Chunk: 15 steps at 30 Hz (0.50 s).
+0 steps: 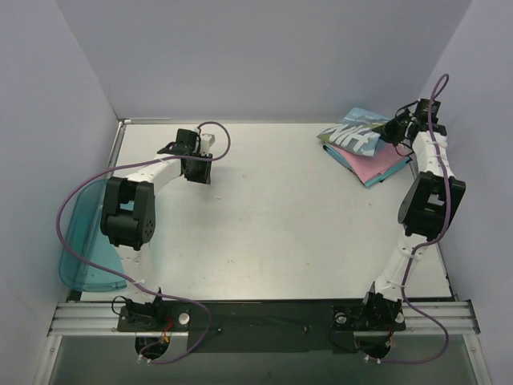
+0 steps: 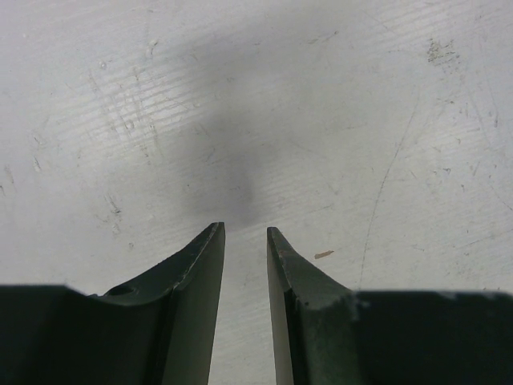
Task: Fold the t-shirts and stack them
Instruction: Put the neatly folded tshirt into the corner of the board with the right arm
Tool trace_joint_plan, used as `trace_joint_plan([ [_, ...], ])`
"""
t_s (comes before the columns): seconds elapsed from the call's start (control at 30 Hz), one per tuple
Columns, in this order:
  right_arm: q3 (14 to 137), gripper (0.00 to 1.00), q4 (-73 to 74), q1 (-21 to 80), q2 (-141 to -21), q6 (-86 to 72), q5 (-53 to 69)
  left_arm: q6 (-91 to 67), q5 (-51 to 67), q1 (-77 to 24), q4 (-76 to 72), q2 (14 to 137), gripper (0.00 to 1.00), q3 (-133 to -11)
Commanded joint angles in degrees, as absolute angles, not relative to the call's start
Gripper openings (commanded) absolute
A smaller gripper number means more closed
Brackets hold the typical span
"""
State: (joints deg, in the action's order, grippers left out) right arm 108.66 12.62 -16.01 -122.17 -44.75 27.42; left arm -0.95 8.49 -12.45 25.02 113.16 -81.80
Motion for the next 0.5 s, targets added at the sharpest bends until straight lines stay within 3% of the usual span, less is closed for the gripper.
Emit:
trace_joint_plan([
  [0.0,103.02,0.00,13.80,-19.24,-114.88,-40.79,31.99,-0.44,8.35,-11.95,22.85,111.18,0.38,-82.35],
  [0.47,98.26,0.00,22.14,-23.29,-116.80,-32.70,32.51,-0.26,7.82,-11.60,23.20,111.88,0.38,-82.88],
])
